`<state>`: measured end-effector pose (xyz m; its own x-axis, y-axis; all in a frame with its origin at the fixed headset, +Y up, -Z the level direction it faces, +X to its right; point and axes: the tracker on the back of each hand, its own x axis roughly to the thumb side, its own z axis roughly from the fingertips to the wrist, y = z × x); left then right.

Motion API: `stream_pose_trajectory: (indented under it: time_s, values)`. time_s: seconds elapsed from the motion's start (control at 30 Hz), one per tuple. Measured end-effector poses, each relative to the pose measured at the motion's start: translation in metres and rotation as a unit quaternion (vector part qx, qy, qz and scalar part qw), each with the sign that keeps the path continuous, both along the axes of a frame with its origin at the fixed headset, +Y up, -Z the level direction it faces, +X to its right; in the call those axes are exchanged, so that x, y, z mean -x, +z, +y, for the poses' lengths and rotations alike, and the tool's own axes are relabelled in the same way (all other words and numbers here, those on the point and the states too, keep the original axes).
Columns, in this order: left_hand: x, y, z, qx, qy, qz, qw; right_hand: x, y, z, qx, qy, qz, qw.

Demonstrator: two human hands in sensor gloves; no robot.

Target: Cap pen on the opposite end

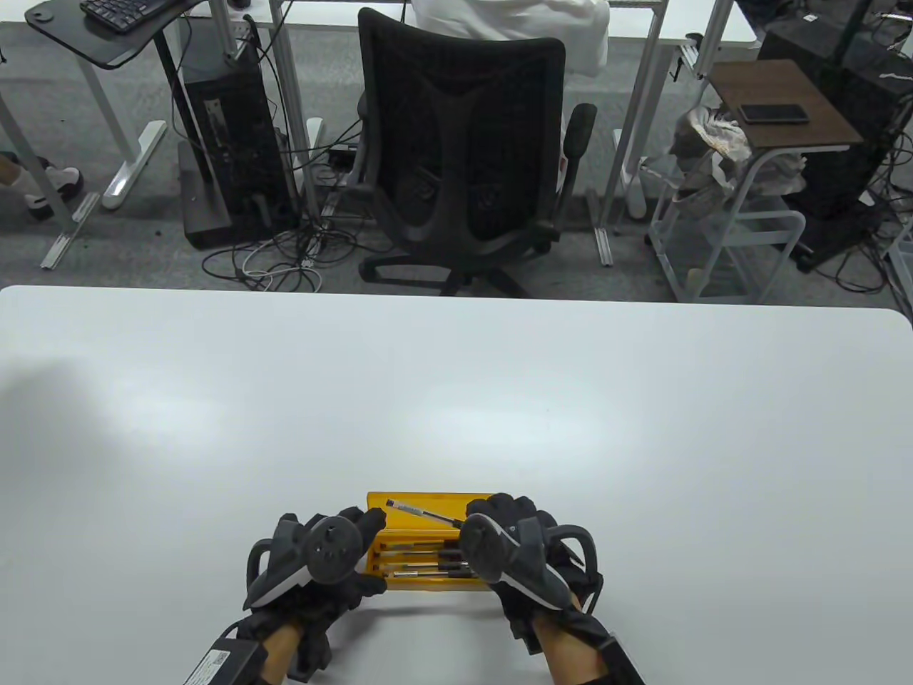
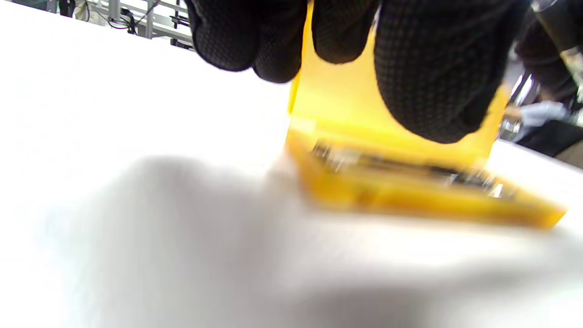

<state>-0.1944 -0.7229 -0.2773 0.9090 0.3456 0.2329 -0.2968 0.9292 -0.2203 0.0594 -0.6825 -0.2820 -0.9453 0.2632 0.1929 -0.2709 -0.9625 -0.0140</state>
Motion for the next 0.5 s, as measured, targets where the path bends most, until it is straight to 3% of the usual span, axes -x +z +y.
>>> stream_pose_trajectory:
  time_s: [0.07,0.13,0.2,0.33,0.4,0.5]
  values:
    - [0.003,0.01,0.021,-0.022,0.09,0.034,0.995,-0.004,0.003,0.008,0.054,-0.105,0.018,0.993]
    - [0.002,0.017,0.028,-0.037,0.193,0.051,0.979,-0.003,0.008,0.007,0.087,-0.174,0.041,0.98]
    - [0.0,0.024,0.022,-0.008,0.339,0.079,0.937,0.003,0.014,-0.003,0.102,-0.207,0.065,0.971]
    - [-0.004,0.027,0.0,0.111,0.53,0.046,0.839,0.019,0.02,-0.02,0.143,-0.182,0.104,0.967]
    - [-0.003,0.028,-0.005,0.12,0.543,0.056,0.829,0.022,0.021,-0.023,0.162,-0.193,0.103,0.962]
    - [-0.003,0.029,-0.004,0.093,0.513,0.047,0.852,0.021,0.02,-0.026,0.187,-0.252,0.095,0.945]
